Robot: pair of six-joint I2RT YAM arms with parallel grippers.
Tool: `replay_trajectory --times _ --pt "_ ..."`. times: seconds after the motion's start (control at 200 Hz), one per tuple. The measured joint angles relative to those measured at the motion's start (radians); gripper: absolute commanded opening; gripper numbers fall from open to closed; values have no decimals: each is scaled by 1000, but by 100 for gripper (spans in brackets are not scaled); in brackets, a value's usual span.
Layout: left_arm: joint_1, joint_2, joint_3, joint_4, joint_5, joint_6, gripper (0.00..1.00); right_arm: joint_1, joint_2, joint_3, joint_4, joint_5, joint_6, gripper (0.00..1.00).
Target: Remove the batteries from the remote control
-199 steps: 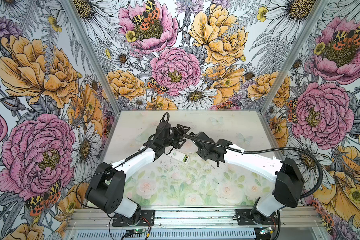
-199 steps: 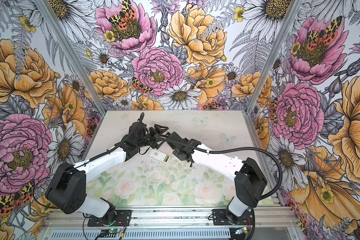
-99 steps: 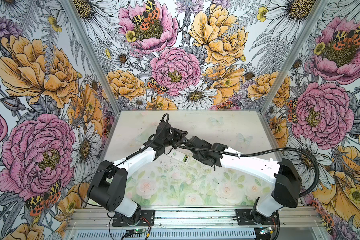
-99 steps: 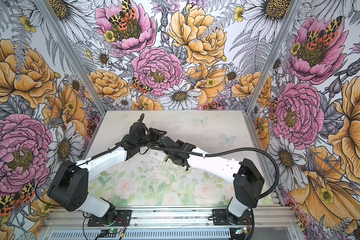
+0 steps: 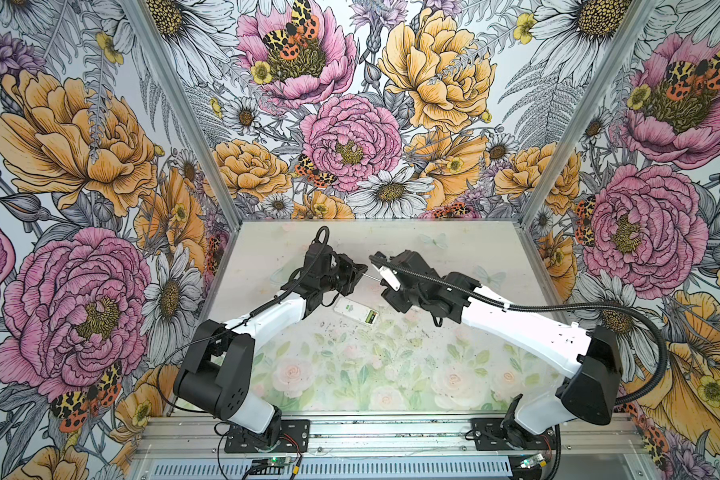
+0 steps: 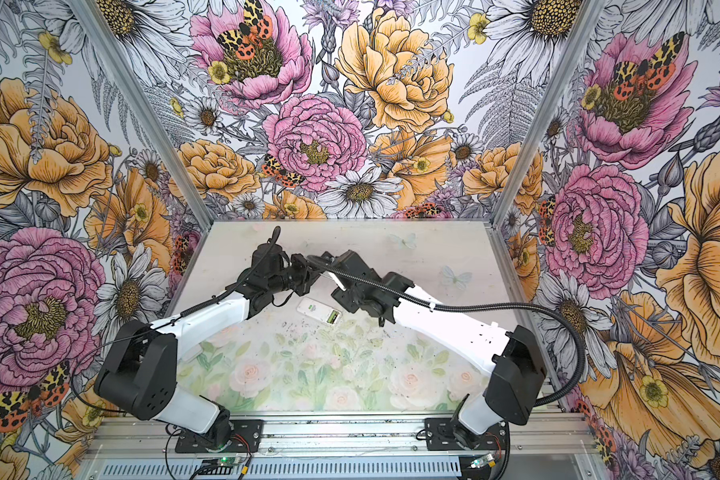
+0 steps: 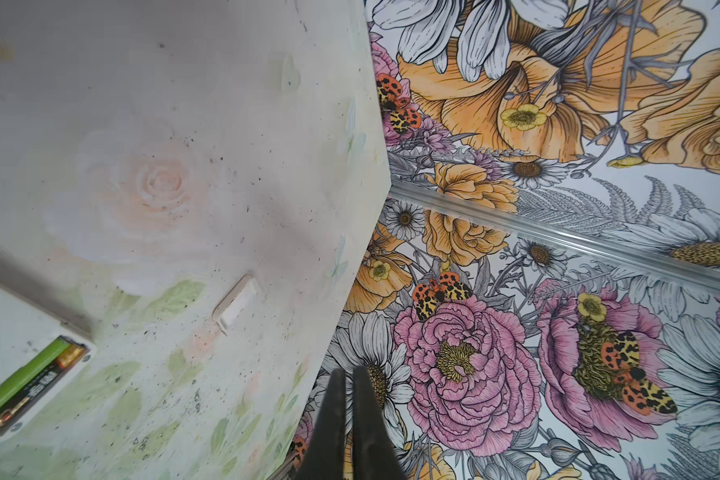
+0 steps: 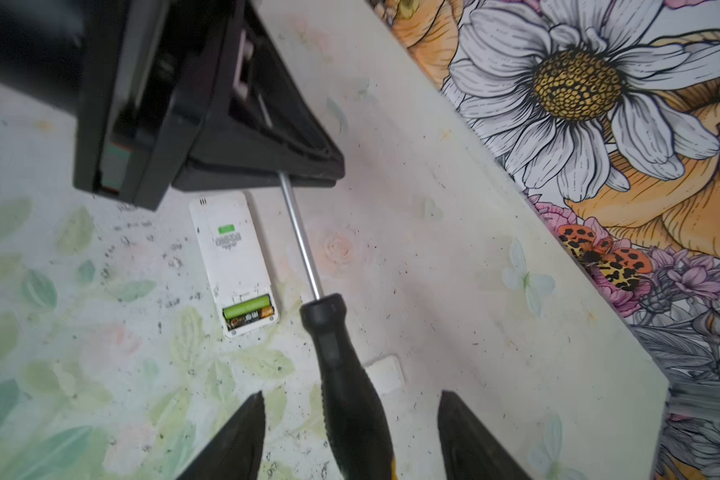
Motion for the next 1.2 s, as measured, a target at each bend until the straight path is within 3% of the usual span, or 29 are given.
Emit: replay_trajectory --times 0.26,0.44,0.59,0.816,1.201 --pt "51 -17 -12 191 33 -126 0 -269 -132 48 166 -386 285 75" --pt "58 -17 -41 393 32 -255 0 -470 -167 -98 459 -712 580 77" --pt "52 0 -45 553 20 -349 0 -507 -132 -170 600 -871 722 77" --pt "27 54 -45 658 2 -417 0 -496 -102 -183 699 -982 802 76" --pt "2 63 -45 685 -17 -438 0 -449 -48 -170 660 -991 777 72"
